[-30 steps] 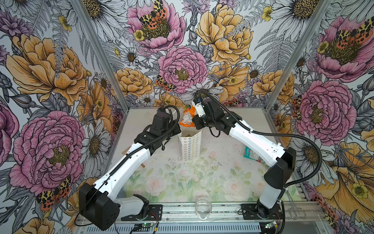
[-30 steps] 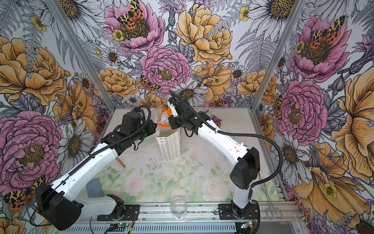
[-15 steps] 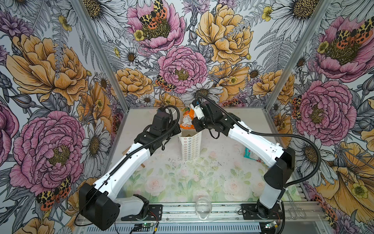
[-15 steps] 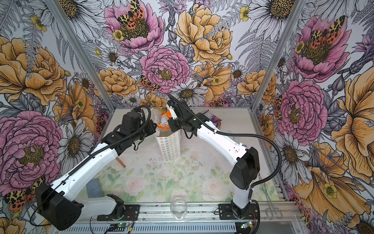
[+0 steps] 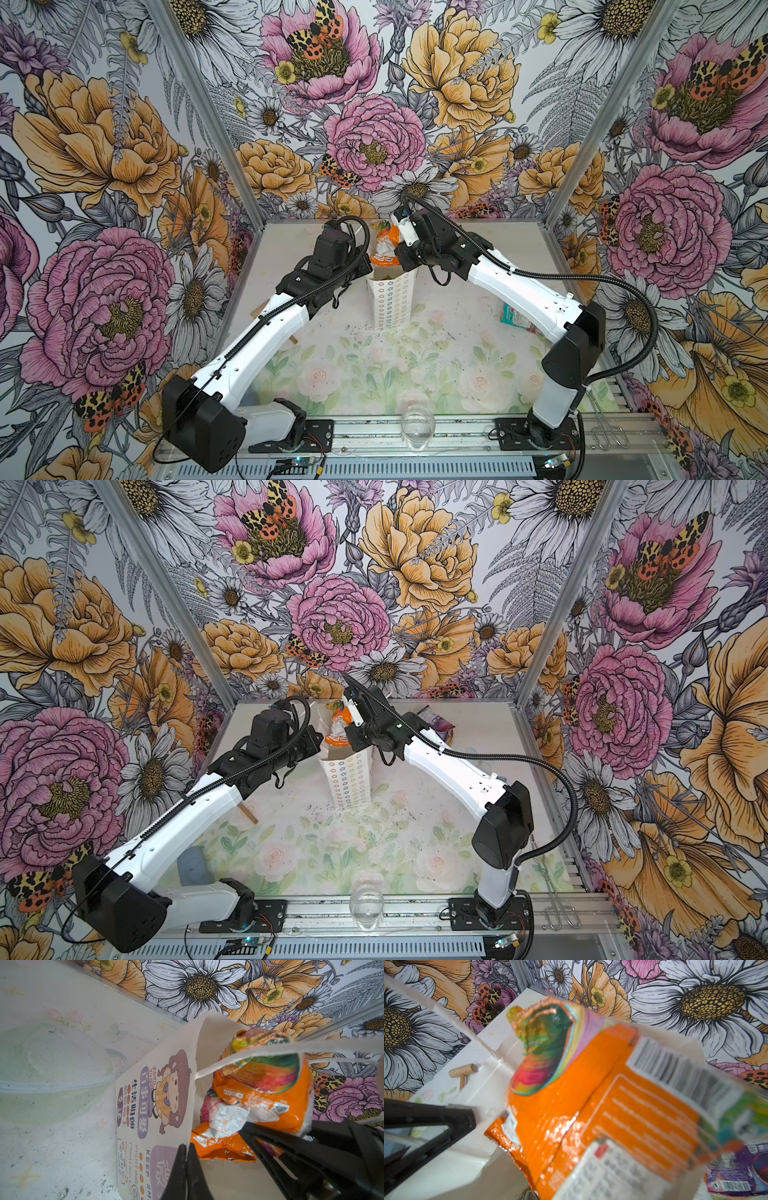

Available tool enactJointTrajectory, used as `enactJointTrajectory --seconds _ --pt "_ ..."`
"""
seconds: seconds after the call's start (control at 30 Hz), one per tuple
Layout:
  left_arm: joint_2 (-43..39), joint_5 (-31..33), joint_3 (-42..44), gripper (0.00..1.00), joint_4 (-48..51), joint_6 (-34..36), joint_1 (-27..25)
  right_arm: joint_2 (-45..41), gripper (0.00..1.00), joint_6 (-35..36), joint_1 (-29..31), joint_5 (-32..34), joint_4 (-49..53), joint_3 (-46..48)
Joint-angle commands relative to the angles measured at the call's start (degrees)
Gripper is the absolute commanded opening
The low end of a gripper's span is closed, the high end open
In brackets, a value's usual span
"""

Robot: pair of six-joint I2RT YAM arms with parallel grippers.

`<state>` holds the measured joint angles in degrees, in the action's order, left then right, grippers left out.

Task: Place the snacks into the paper bag
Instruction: 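Push the orange packet deeper into the bag with the right gripper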

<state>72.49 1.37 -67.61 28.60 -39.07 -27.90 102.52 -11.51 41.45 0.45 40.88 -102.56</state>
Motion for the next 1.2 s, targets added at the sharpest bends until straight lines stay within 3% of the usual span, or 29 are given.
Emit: enactJointTrajectory --seconds 0.0,0.5,1.17 --pt "-0.2 -1.0 -1.1 0.00 -2.8 0.2 -0.4 1.0 0.00 0.3 0.5 0.9 -1.4 -1.1" --pt "-0.1 -1.0 -1.1 0.00 -2.8 0.3 -0.1 1.2 0.00 -0.6 0.6 2.1 -0.9 -3.3" --pt "-0.2 -1.0 -0.8 0.00 -2.8 0.1 -0.1 0.2 0.11 -1.5 0.7 3.3 -0.9 -4.0"
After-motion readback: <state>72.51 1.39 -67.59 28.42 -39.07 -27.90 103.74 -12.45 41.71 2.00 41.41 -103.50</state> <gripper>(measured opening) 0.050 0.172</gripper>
